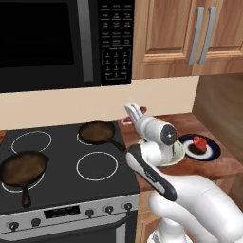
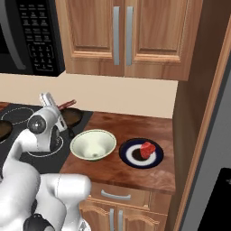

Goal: Place one of the steaks on the plate and the other in the bowl. Then place the bowl in the fridge.

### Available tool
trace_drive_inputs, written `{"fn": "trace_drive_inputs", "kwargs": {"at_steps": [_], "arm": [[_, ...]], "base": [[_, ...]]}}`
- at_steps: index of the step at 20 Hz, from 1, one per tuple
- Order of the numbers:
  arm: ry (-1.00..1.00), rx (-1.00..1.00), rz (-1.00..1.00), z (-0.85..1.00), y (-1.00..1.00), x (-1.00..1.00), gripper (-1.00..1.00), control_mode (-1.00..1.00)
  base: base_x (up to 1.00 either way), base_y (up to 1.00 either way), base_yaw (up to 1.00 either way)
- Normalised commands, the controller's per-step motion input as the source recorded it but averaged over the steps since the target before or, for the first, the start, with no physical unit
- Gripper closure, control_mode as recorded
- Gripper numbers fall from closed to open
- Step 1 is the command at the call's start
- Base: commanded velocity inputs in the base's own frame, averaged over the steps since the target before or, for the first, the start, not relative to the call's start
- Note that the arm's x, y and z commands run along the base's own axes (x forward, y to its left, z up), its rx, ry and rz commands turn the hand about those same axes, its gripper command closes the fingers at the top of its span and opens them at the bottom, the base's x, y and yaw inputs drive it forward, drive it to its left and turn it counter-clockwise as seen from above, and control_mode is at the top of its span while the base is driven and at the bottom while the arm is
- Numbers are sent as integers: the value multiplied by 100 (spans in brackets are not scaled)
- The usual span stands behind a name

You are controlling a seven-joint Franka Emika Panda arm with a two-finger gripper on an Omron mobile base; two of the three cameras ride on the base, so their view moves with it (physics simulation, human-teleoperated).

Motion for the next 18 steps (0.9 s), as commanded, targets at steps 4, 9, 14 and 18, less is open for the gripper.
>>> {"fn": "trace_drive_inputs", "kwargs": {"at_steps": [4,9,14,18], "arm": [[28,-9,-4,28,-19,-37,100,-100],[37,-10,-4,53,-16,-27,100,-100],[37,-3,-1,6,-36,-14,100,-100],[37,-1,-1,-9,-38,-2,100,-100]], "base": [[0,0,0],[0,0,0],[0,0,0],[0,0,0]]}}
